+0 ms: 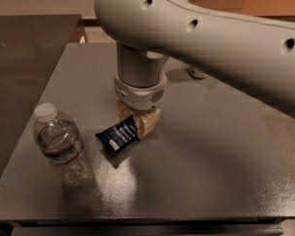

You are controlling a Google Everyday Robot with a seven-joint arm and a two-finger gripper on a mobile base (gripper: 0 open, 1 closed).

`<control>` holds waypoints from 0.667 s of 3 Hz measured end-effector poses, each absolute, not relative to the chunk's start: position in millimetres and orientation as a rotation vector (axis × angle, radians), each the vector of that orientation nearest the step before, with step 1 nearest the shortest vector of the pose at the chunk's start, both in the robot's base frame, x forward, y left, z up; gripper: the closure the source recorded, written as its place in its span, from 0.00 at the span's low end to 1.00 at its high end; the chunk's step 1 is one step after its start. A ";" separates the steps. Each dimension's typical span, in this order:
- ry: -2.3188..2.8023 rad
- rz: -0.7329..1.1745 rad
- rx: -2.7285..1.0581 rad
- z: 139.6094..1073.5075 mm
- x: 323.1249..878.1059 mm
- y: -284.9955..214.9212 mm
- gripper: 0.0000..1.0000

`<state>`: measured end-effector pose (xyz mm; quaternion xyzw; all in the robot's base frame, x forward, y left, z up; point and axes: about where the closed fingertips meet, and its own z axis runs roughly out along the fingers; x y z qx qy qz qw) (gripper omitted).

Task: Move rxbar blueberry near water bottle

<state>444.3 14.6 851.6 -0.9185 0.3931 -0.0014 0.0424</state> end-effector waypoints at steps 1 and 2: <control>1.170 0.002 -2.834 847.7 437.3 24.6 0.83; 1.153 0.008 -2.847 843.8 432.4 31.8 0.61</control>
Offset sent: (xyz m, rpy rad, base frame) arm -0.0175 0.0259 -0.0165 -0.0217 0.0313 0.0577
